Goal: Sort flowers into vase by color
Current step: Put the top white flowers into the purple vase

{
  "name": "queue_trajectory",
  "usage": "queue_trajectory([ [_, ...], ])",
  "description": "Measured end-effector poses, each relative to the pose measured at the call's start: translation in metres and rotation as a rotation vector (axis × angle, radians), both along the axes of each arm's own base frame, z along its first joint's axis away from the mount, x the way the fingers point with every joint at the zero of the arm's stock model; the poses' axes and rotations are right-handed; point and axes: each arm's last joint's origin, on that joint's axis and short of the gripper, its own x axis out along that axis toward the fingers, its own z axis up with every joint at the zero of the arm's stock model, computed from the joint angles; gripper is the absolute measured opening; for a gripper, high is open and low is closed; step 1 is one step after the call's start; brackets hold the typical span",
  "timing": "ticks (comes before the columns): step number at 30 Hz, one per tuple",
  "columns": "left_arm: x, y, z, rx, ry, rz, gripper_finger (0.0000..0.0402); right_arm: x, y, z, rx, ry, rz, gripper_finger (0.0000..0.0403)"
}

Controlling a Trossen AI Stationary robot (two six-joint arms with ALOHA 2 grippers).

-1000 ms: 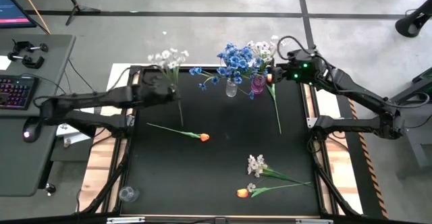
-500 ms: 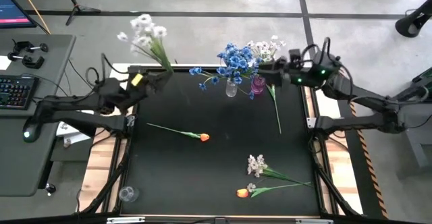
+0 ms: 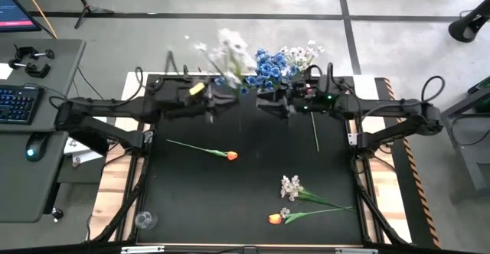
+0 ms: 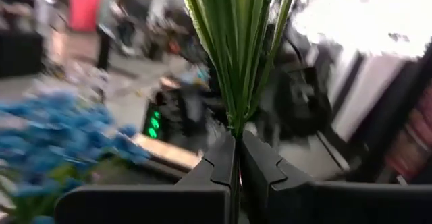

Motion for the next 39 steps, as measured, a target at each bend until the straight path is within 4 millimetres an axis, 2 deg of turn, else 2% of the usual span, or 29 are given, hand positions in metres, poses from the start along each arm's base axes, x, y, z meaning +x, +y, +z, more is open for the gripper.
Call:
queue_trajectory([
  [8,0.031,-0.001,-0.007,-0.010,0.078,-0.083,0.0000,0.005,0.009,0.001,-0.033,-0.042,0.028,0.0243],
  [15,0.048,-0.002,-0.013,-0.037,0.086,-0.119,0.0000,0.006,0.023,0.000,-0.074,-0.040,0.042,0.0243],
  [23,0.058,-0.002,-0.018,-0.062,0.077,-0.140,0.0000,0.007,0.024,-0.001,-0.093,-0.030,0.002,0.0234],
  [28,0.060,-0.002,-0.020,-0.063,0.082,-0.141,0.0000,0.007,0.024,-0.001,-0.093,-0.029,0.003,0.0181],
  [39,0.060,-0.002,-0.020,-0.071,0.085,-0.140,0.0000,0.007,0.023,-0.001,-0.095,-0.023,0.001,0.0018],
])
